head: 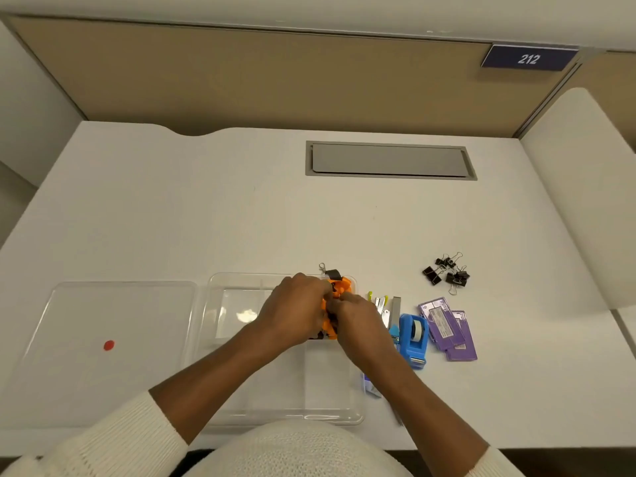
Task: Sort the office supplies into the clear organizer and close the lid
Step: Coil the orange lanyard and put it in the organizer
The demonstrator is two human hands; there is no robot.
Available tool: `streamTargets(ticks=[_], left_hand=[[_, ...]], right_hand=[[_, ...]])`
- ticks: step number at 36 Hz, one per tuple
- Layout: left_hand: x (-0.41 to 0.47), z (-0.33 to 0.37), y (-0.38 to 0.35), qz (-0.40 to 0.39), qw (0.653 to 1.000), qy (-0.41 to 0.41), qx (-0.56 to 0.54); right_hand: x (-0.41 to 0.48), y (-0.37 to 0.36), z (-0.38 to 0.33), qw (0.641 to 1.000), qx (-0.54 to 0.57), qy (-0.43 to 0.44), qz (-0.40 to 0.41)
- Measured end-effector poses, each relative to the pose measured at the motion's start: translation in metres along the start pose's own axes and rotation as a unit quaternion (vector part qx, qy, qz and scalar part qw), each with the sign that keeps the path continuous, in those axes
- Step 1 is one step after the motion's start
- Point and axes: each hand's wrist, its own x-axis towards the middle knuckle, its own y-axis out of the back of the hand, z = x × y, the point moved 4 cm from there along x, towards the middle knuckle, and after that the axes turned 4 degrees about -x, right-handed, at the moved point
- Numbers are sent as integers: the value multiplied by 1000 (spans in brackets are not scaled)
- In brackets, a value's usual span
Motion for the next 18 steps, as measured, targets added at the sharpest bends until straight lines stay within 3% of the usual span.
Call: streamTargets(ticks=[3, 7, 11, 14, 18], left_hand=[[0, 1, -13, -34, 999, -8, 24], [-1, -4, -32, -57, 997, -16, 49], [-1, -7, -44, -63, 994, -42, 74], [-4, -2, -51, -47, 992, -68, 95], [-5, 1, -60, 5, 991, -91, 103]], right_hand=[[6, -8, 0, 998, -30, 31, -36], [19, 3, 15, 998, -16, 11, -60], [31, 34, 33, 993, 88, -63, 52], [45, 53, 37, 983, 90, -79, 140], [77, 46, 43, 986, 65, -135, 70]])
